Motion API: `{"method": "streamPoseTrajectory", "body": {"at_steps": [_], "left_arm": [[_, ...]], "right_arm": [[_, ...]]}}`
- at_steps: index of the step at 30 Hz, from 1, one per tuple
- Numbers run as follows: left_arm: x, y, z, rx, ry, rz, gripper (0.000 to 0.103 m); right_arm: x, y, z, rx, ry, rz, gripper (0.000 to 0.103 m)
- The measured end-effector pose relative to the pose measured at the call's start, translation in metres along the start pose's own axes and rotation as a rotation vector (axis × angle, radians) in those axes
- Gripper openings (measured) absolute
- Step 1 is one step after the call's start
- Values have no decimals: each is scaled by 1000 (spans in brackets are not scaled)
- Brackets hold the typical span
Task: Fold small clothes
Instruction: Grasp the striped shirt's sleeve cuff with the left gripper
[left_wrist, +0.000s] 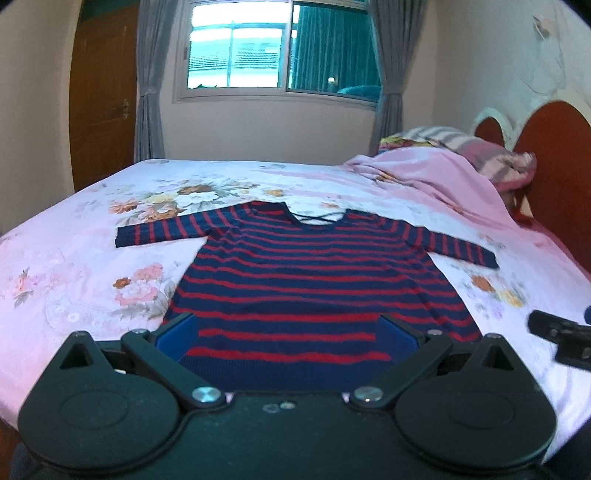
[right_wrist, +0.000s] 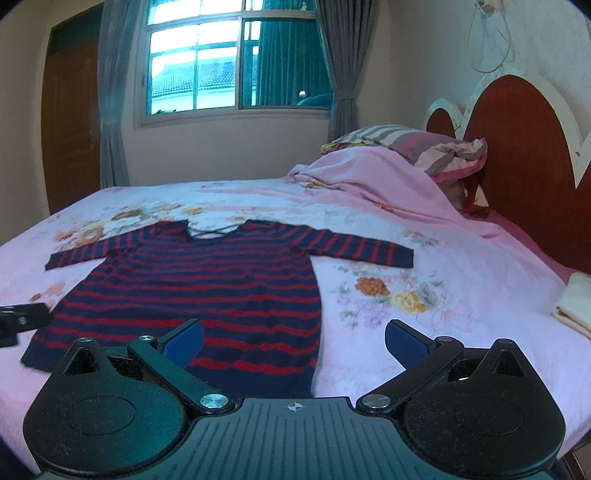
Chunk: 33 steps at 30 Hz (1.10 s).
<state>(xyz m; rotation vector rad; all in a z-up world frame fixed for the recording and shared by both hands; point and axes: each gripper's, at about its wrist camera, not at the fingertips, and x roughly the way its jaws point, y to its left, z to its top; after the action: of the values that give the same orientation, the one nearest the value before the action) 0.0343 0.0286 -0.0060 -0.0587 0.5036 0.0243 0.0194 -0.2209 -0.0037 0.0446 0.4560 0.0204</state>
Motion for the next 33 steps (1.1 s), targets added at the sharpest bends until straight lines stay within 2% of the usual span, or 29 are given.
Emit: {"method": "streamPoseTrajectory", "body": {"at_steps": [4, 6, 10, 12, 14, 16, 18, 22, 25, 33], "left_arm": [[38, 28, 23, -26, -19, 33, 101], [66, 52, 37, -73, -24, 38, 101], [139, 118, 65, -194, 36, 11, 101], [178, 164, 76, -325, 41, 28, 101], [211, 207, 79, -468, 46, 7, 101], [247, 254, 75, -641, 51, -54, 101], [278, 292, 68, -781, 61, -35, 100], [319, 341, 50, -972, 67, -64, 99], [334, 356, 46, -1021, 22, -96, 99], [355, 364, 55, -997, -25, -143, 98]], "right_arm": [[35, -7, 19, -3, -22, -39, 103], [56, -8, 30, -3, -26, -53, 103], [95, -9, 47, -11, -33, -70, 103], [113, -9, 52, -15, -31, -74, 103], [133, -12, 54, -20, -20, -84, 103], [153, -15, 53, -32, -4, -104, 103], [177, -24, 54, -40, 6, -139, 103], [224, -49, 58, -7, 20, -207, 103], [255, -71, 64, 33, 33, -260, 103], [297, -101, 80, 88, 32, -319, 103]]}}
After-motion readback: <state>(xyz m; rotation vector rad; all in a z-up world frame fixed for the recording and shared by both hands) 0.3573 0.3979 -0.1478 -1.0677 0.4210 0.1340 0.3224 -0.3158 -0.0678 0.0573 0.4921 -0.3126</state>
